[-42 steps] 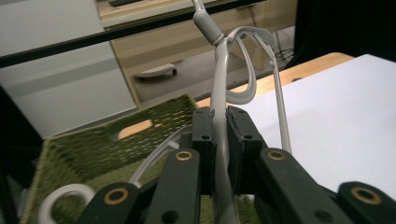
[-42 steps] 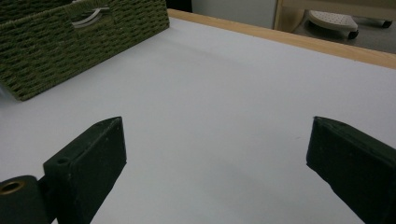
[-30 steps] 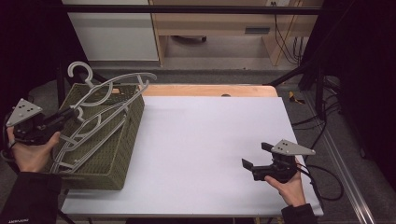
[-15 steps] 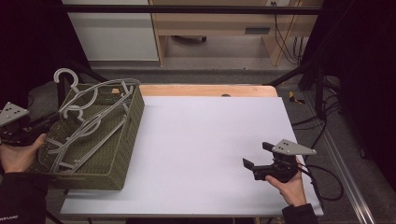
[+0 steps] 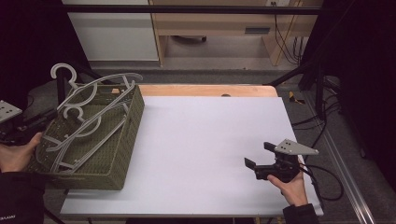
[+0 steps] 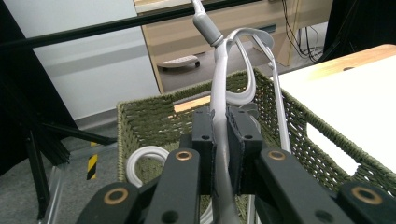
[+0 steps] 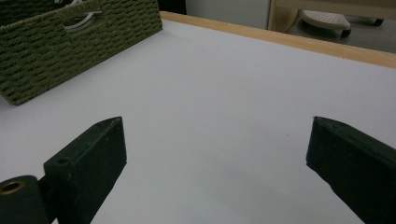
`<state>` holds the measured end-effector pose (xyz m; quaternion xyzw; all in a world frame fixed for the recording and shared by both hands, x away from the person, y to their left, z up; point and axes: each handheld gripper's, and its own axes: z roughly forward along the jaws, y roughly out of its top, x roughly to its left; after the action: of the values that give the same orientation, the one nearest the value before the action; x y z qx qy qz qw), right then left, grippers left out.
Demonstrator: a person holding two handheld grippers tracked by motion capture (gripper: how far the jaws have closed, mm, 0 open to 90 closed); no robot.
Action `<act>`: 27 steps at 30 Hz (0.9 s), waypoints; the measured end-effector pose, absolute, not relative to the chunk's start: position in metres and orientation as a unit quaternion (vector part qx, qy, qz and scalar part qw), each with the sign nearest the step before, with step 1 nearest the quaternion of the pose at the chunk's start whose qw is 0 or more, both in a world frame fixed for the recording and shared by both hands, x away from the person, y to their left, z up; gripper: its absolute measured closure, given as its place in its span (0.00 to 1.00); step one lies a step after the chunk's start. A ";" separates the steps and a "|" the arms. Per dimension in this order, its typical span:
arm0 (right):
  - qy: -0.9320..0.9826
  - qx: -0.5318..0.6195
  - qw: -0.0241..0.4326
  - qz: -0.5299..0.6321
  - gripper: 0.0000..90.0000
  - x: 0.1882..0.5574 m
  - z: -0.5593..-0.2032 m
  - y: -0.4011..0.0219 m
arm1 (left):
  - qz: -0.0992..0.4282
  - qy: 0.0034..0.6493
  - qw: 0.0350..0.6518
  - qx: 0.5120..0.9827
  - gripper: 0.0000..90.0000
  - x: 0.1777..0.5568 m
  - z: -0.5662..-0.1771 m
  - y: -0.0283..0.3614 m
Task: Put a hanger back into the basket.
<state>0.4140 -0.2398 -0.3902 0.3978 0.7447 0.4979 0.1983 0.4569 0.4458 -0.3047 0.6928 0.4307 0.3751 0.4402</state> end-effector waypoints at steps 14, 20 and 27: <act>0.746 0.395 0.198 0.499 0.05 0.414 -0.389 -0.241 | 0.366 0.442 0.410 0.709 0.91 0.444 -0.316 0.477; 0.744 0.398 0.197 0.499 0.05 0.414 -0.390 -0.240 | 0.364 0.443 0.390 0.720 0.91 0.454 -0.326 0.469; 0.746 0.395 0.195 0.499 0.05 0.414 -0.390 -0.240 | 0.365 0.436 0.370 0.735 0.91 0.468 -0.337 0.451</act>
<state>0.4137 -0.2396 -0.3901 0.3954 0.7461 0.4988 0.1954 0.4679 0.4509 -0.3371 0.7347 0.4361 0.3653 0.3697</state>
